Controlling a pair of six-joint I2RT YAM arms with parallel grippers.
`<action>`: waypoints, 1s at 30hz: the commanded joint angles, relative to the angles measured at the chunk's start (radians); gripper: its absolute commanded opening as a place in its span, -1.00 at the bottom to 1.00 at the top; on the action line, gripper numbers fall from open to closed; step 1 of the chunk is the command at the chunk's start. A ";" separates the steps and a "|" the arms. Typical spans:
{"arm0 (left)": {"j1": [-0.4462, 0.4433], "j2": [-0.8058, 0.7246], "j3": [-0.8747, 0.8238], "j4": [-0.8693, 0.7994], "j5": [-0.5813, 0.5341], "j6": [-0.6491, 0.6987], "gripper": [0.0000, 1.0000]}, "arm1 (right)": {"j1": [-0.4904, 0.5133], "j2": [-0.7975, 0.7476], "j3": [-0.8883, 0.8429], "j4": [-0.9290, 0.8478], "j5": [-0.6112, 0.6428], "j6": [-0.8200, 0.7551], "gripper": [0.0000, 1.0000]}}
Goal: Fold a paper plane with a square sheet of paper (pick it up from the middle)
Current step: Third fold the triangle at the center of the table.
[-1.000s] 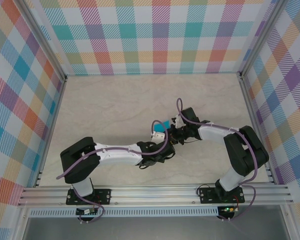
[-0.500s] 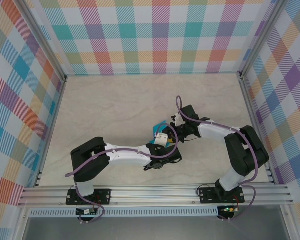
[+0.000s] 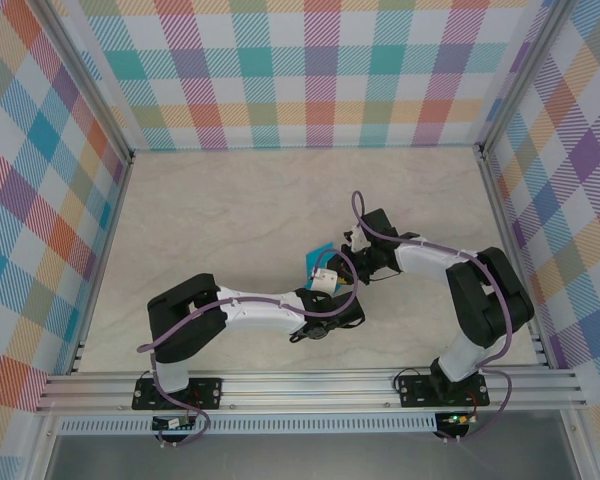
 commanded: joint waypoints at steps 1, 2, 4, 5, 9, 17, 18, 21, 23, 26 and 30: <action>-0.011 0.016 -0.008 0.021 0.020 0.014 -0.20 | -0.009 0.014 0.036 -0.014 -0.021 -0.015 -0.75; -0.011 0.017 -0.006 0.023 0.023 0.013 -0.19 | -0.011 0.014 0.036 -0.014 -0.021 -0.017 -0.77; -0.011 0.015 -0.009 0.029 0.027 0.017 -0.19 | -0.013 0.016 0.038 -0.015 -0.025 -0.017 -0.80; -0.011 0.016 -0.007 0.026 0.022 0.013 -0.20 | -0.013 0.014 0.036 -0.014 -0.026 -0.015 -0.80; -0.012 0.022 0.002 -0.010 -0.008 -0.007 -0.27 | -0.015 0.010 0.030 -0.015 -0.023 -0.017 -0.79; -0.009 0.035 0.019 -0.052 -0.039 -0.041 -0.55 | -0.019 0.006 0.027 -0.020 -0.023 -0.020 -0.77; -0.009 0.035 0.020 -0.061 -0.043 -0.048 -0.60 | -0.019 0.004 0.027 -0.023 -0.024 -0.020 -0.76; -0.009 0.032 0.019 -0.079 -0.062 -0.067 -0.69 | -0.019 -0.002 0.026 -0.027 -0.026 -0.020 -0.73; -0.011 0.019 0.008 -0.080 -0.073 -0.074 -0.75 | -0.018 -0.007 0.024 -0.029 -0.024 -0.022 -0.72; -0.010 -0.005 -0.013 -0.072 -0.090 -0.072 -0.94 | -0.020 -0.010 0.028 -0.037 -0.023 -0.028 -0.71; -0.009 -0.028 -0.034 -0.045 -0.078 -0.035 -1.00 | -0.026 -0.027 0.031 -0.054 -0.020 -0.031 -0.62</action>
